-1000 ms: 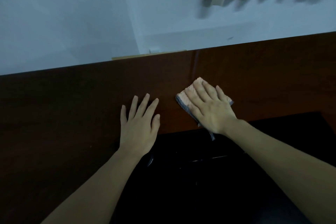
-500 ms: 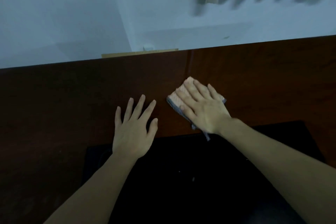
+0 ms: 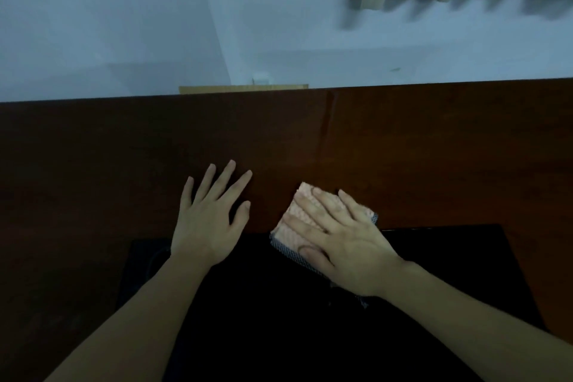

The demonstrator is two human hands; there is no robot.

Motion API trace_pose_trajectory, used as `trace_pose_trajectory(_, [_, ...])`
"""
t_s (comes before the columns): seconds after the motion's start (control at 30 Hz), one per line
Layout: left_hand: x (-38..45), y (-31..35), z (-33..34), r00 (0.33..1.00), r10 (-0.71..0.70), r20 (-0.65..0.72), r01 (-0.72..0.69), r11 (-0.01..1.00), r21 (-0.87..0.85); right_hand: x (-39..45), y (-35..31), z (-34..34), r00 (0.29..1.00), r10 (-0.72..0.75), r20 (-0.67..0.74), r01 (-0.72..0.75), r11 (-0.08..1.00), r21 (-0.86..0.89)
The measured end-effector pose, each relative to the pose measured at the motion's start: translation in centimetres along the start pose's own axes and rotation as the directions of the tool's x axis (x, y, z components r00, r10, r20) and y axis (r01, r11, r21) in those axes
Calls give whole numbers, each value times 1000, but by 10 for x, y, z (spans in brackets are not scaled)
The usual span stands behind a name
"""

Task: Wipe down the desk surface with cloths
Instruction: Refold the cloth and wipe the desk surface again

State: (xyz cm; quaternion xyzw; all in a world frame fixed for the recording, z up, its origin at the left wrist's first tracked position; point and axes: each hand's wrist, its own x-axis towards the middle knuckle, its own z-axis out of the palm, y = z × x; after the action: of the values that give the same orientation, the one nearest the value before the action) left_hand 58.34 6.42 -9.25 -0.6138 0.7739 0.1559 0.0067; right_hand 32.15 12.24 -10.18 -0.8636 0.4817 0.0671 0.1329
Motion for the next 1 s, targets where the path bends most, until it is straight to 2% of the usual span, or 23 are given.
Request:
trace_pose_trajectory(0.2, [1,0,-1,1000,-11,12,11,1000,-11,60,44,-30,975,219,-44,-218,976,26])
trace_pose_trajectory(0.37, [0,1,2,1000,0,-29,0,1000,-2,73,35,-32,957,291,-16,-290,956,28])
trace_pose_trajectory(0.5, [1,1,-1,1000,-12,25,12,1000,6,32,1,-14,989,148,-28,-148,989,-10])
trace_pose_trajectory(0.6, [-1,1,0,1000,3,-9,-3,1000,-1,-1,-13,2,998,35,-47,-35,999,-11])
trace_pose_trajectory(0.73, [-3,-1,2,999,29,-37,-30,1000,-6,-5,-4,3,999,8,-40,-8,1000,8])
trace_pose_trajectory(0.83, [-2,-1,0,1000,21,-13,-21,1000,-15,17,13,-9,992,115,-51,-115,993,7])
trace_pose_trajectory(1.0, [-1,-2,1,999,32,-12,-32,999,-12,65,39,-33,933,360,-5,-360,933,19])
